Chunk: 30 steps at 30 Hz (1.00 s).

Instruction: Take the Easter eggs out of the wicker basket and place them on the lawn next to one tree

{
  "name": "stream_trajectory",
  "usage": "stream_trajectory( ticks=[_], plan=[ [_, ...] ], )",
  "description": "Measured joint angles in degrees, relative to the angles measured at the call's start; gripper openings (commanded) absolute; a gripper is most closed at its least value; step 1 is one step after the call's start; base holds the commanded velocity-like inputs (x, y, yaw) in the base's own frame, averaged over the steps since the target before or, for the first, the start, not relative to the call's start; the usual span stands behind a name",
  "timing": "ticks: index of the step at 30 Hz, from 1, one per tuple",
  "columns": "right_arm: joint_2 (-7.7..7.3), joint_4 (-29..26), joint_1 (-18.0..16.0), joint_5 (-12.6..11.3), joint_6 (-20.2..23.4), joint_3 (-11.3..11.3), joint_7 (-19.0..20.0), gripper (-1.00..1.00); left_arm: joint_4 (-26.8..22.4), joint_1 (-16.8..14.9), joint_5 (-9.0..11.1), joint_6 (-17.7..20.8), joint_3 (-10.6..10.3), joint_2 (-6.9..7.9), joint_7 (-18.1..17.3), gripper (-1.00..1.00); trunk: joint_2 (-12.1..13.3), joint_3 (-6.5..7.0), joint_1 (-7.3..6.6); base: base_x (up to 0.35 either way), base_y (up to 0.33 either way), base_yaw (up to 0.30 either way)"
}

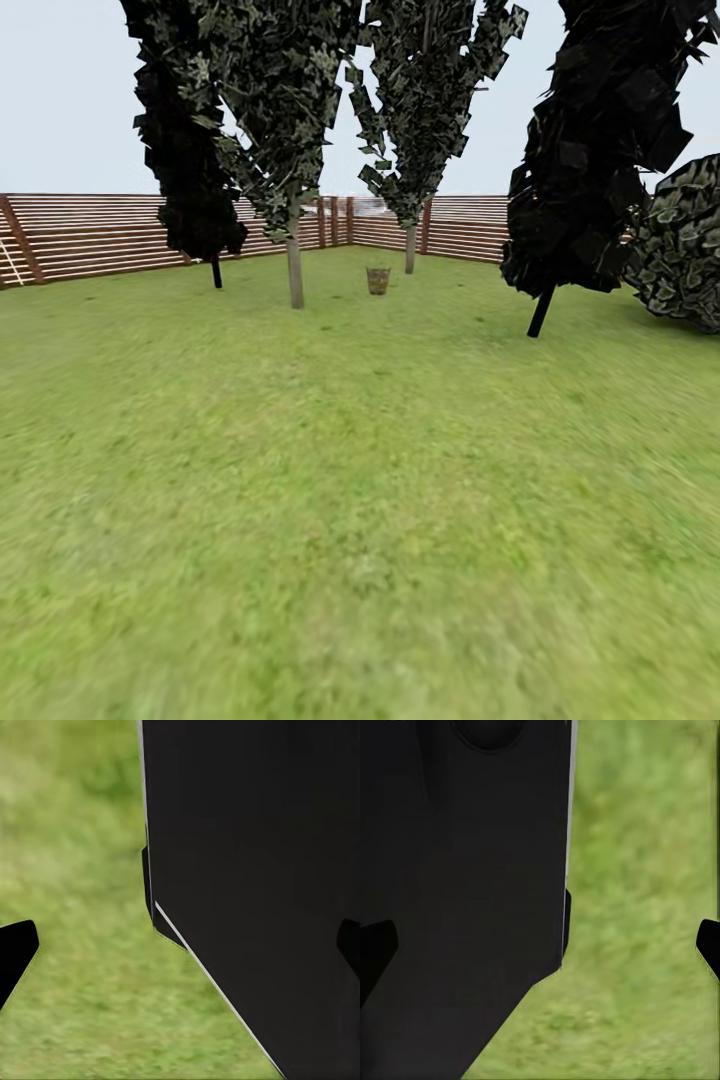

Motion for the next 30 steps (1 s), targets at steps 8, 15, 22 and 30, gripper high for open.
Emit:
stream_trajectory(
  ticks=[8,15,22,30],
  plan=[
    [0.00,0.00,0.01,-0.04,0.00,-0.01,0.00,1.00,0.00,0.00,0.00,0.00,0.00,0.00,0.00,1.00,0.00,0.00,0.00,0.330,0.000,-0.001],
    [0.00,-0.01,-0.02,0.00,-0.04,0.00,0.00,1.00,0.01,0.00,0.00,0.00,0.00,0.00,0.00,1.00,0.00,0.00,0.00,0.330,0.000,-0.001],
    [0.00,-0.01,0.01,0.00,-0.07,0.00,0.00,1.00,0.01,0.00,0.00,0.00,0.00,0.00,0.00,1.00,0.00,0.00,0.00,0.330,0.000,-0.171],
    [0.00,0.00,0.00,-0.09,-0.07,-0.07,0.00,1.00,0.00,0.00,0.00,0.00,0.00,0.00,0.00,1.00,0.00,0.00,0.00,0.330,0.000,-0.032]
  ],
)
